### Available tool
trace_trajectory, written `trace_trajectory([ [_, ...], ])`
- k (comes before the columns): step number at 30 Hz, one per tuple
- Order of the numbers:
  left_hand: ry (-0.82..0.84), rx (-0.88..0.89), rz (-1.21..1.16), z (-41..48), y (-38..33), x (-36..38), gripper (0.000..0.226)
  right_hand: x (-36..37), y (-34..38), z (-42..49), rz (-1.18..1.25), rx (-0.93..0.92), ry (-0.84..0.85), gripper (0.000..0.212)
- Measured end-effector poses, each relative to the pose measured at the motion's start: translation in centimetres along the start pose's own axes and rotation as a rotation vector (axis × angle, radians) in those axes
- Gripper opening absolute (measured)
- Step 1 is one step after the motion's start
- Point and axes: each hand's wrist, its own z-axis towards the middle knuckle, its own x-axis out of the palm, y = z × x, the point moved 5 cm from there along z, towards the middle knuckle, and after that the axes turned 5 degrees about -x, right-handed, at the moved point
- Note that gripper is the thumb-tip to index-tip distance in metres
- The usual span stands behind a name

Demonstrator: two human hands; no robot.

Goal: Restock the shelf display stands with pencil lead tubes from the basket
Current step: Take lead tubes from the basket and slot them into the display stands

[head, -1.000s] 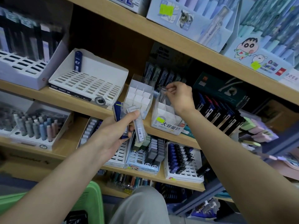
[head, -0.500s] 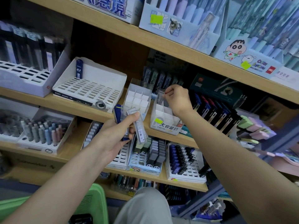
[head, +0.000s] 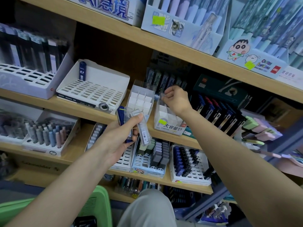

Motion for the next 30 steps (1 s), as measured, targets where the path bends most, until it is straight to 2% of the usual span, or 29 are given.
trace_trajectory([
  [5,-0.015,0.006,0.005,0.0,-0.3,-0.1,0.017,-2.0,3.1,-1.8,-0.101,-0.239,-0.239,0.015],
  [7,-0.034,0.013,-0.001,0.0,-0.6,-0.4,0.017,-2.1,4.5,-2.4,0.006,-0.294,-0.304,0.01],
  [10,-0.06,0.025,-0.016,0.0,-1.0,-0.9,0.014,-1.7,5.6,-1.9,0.198,-0.228,-0.35,0.01],
  [14,-0.081,0.047,-0.038,0.1,-1.6,-1.8,0.012,1.2,5.6,0.3,0.278,-0.106,-0.293,0.012],
  [17,-0.091,0.058,-0.033,0.2,-2.0,-2.5,0.012,3.2,5.3,1.3,0.162,-0.048,-0.214,0.018],
  [21,-0.105,0.066,-0.025,0.4,-2.3,-3.4,0.009,4.4,5.6,2.1,0.165,-0.054,-0.099,0.018],
  [24,-0.119,0.072,-0.029,0.7,-2.5,-3.8,0.01,5.1,5.8,2.6,0.052,-0.113,-0.003,0.017],
  [26,-0.123,0.073,-0.033,0.8,-2.5,-4.0,0.011,5.3,6.2,2.8,-0.045,-0.153,0.009,0.017],
  [30,-0.123,0.075,-0.031,1.0,-2.4,-4.3,0.011,5.5,6.6,3.2,-0.183,-0.12,-0.002,0.022],
])
